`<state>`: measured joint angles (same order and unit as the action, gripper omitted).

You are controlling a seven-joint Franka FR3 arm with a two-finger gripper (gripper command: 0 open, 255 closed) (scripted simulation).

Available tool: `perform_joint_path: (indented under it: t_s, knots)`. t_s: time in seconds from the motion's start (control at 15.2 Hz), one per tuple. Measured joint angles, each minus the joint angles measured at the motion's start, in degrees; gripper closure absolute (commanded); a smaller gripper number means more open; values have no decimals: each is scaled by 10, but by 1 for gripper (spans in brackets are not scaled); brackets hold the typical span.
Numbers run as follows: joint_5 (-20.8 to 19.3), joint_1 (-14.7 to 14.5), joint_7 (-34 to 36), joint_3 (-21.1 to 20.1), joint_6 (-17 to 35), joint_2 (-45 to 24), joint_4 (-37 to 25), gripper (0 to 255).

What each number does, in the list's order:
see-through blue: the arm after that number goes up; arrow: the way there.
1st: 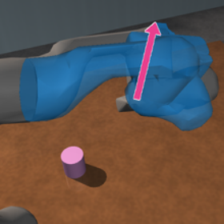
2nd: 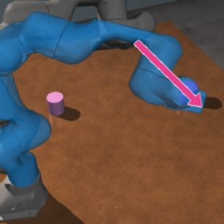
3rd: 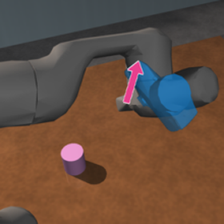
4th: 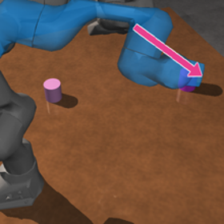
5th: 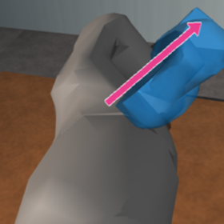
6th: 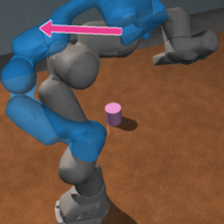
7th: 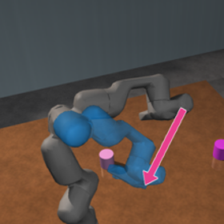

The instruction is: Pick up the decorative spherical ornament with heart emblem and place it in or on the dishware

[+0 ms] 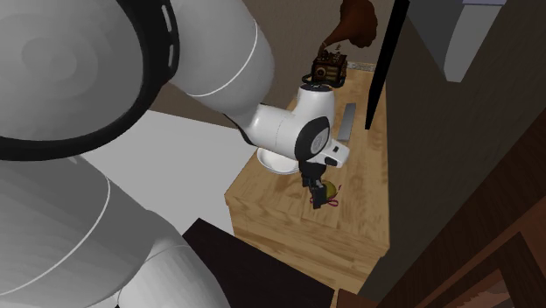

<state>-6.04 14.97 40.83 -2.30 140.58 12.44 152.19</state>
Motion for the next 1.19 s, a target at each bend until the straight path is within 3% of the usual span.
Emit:
perform_joint_path:
  t_s: [0.59,0.66,1.19]
  knots:
    - [-7,3,3,1,35,-27,7,0]
    - [-7,3,3,1,35,-27,7,255]
    - [-7,3,3,1,35,-27,7,255]
